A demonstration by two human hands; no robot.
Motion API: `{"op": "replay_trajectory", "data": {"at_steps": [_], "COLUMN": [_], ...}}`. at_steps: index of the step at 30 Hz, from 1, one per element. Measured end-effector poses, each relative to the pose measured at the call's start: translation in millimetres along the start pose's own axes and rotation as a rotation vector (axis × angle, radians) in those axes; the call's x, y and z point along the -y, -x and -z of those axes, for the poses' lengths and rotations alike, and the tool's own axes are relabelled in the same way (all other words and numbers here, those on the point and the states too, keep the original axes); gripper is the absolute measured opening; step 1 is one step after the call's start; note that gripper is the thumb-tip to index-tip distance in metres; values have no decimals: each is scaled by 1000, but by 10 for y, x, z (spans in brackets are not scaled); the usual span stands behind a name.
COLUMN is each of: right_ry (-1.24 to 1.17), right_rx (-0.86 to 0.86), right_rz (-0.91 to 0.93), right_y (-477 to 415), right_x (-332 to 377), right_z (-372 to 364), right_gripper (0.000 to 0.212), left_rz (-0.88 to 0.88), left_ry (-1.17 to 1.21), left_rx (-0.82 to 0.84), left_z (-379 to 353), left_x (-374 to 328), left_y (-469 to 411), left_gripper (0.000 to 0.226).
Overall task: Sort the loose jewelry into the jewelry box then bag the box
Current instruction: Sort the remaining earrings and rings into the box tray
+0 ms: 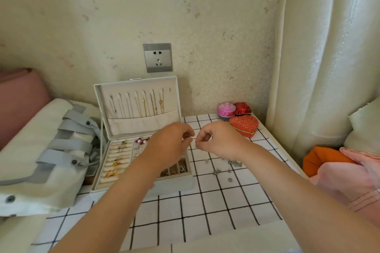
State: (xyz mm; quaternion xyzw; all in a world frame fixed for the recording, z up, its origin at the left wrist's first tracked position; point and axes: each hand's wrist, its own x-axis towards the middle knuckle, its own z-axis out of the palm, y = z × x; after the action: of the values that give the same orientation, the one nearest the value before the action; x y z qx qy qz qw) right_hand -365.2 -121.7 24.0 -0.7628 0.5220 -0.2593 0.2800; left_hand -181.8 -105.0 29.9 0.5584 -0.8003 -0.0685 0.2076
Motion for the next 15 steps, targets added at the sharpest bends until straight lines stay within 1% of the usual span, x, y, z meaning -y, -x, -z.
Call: {"op": "replay_trajectory", "data": {"at_steps": [1, 5, 8, 10, 12, 15], "right_ry": [-7, 17, 17, 35, 64, 132], "right_rx": [-4, 4, 7, 22, 28, 32], "right_rz": [11, 43, 59, 69, 82, 97], "right_y": [-45, -198, -277, -323, -370, -417], "right_x": [50, 256, 408, 503, 588, 686], "right_z": [-47, -222, -350, -438, -517, -606], "right_gripper": [3, 18, 11, 6, 7, 7], "left_rz": [14, 108, 219, 276, 311, 332], "left_ry": [2, 48, 142, 206, 243, 295], "left_rx": [-4, -29, -64, -122, -179, -218], "left_z": [42, 240, 390, 469, 524, 553], "left_x": [47, 332, 584, 721, 823, 915], "left_y": [48, 210, 308, 356, 389, 423], "left_gripper": [18, 18, 15, 6, 8, 7]}}
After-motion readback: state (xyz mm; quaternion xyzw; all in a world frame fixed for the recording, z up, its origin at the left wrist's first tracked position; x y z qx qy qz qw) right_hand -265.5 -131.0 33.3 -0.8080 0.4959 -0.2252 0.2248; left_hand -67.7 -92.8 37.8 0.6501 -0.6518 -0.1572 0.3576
